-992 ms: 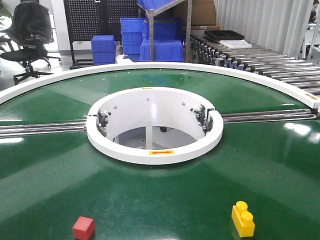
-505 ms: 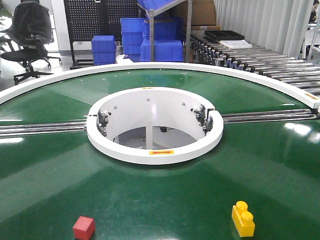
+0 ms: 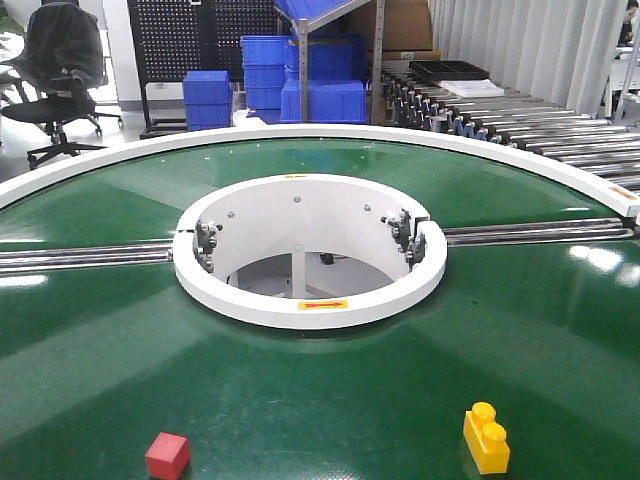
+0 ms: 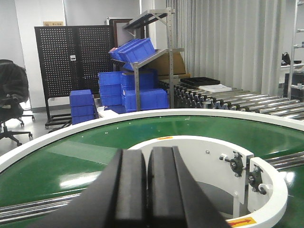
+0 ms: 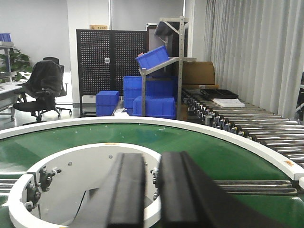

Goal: Pick red and yellow blocks into blue bin

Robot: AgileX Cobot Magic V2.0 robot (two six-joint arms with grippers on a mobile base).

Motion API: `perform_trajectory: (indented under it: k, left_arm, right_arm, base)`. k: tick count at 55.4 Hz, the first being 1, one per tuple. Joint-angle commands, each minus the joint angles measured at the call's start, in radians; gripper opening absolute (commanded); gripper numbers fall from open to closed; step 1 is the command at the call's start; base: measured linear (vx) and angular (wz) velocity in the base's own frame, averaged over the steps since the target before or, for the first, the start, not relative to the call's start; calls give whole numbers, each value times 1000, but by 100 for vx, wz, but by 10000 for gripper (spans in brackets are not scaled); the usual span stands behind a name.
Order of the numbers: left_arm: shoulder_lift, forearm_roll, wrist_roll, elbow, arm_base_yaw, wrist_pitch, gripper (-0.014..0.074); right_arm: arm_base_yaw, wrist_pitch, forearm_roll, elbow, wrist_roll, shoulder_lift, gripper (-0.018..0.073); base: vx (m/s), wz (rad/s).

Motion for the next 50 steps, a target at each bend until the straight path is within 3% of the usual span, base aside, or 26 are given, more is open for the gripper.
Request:
perform_trajectory:
  k: [1, 6, 13, 18, 25, 30, 50]
  left_arm:
    - [-3, -2, -1, -36, -1, -89, 334]
    - [-3, -2, -1, -36, -1, -89, 463]
    - [-3, -2, -1, -36, -1, -89, 568]
    - [-3, -2, -1, -36, -1, -88, 583]
    - [-2, -2, -1, -36, -1, -87, 575]
    - [-2, -2, -1, -36, -1, -86, 575]
    - [-2, -2, 22, -36, -1, -78, 575]
  right_arm:
    - [1, -69, -9, -35, -8, -1, 410]
    - [1, -90, -5, -35, -8, -1, 574]
    - [1, -108, 29, -35, 24, 0, 685]
    - [9, -9, 36, -48, 11, 41, 688]
    - [89, 228, 27, -126, -55, 194, 659]
    - [122, 352, 28, -185, -31, 337, 631]
    - [110, 494, -100, -277, 141, 778, 582]
  base:
    - [0, 0]
    - [0, 0]
    - [0, 0]
    - [0, 0]
    - [0, 0]
    - [0, 0]
    - [0, 0]
